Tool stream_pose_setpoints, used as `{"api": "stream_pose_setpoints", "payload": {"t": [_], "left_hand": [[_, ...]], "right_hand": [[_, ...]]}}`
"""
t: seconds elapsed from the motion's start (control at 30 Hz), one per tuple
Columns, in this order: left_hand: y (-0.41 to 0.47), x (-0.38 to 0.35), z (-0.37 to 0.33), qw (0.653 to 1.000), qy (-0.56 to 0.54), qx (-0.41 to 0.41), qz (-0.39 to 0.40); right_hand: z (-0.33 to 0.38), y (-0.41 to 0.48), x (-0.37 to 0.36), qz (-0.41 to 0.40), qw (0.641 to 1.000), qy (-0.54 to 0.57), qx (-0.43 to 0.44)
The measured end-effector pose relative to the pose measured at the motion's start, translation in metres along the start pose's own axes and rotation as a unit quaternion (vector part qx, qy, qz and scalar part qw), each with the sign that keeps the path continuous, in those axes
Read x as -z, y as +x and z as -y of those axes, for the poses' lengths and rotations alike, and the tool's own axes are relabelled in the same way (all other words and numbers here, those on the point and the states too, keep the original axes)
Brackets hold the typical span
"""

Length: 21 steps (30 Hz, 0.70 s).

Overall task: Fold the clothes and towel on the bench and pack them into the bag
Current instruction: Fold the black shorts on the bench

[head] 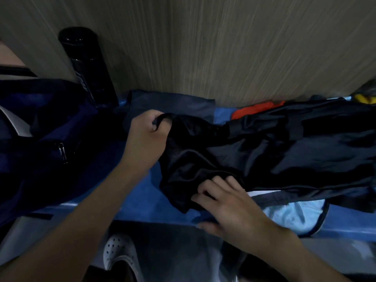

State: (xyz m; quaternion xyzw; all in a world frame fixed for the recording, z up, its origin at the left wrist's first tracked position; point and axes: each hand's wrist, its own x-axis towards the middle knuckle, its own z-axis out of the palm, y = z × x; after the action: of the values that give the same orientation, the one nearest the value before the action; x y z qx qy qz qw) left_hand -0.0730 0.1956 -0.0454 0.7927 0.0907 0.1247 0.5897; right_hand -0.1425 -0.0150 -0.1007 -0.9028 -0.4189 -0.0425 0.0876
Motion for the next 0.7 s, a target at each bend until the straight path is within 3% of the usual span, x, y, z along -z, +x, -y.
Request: {"api": "stream_pose_setpoints", "payload": {"t": [0.27, 0.37, 0.47, 0.63, 0.7], "left_hand": [[0.003, 0.003, 0.006, 0.999, -0.017, 0.030, 0.007], [0.006, 0.005, 0.010, 0.999, -0.008, 0.046, 0.002], [0.007, 0.006, 0.010, 0.999, 0.004, 0.045, 0.007], [0.007, 0.007, 0.009, 0.997, 0.010, 0.075, 0.013], [0.007, 0.007, 0.011, 0.994, -0.002, 0.106, 0.019]], "right_hand": [[-0.002, 0.008, -0.015, 0.028, 0.999, -0.006, -0.018], [-0.003, 0.008, -0.011, 0.003, 1.000, -0.013, -0.009], [-0.001, 0.004, 0.004, -0.062, 0.994, 0.076, -0.045], [-0.005, 0.000, 0.034, -0.183, 0.937, 0.259, -0.148], [-0.007, -0.003, 0.044, -0.183, 0.929, 0.283, -0.152]]}}
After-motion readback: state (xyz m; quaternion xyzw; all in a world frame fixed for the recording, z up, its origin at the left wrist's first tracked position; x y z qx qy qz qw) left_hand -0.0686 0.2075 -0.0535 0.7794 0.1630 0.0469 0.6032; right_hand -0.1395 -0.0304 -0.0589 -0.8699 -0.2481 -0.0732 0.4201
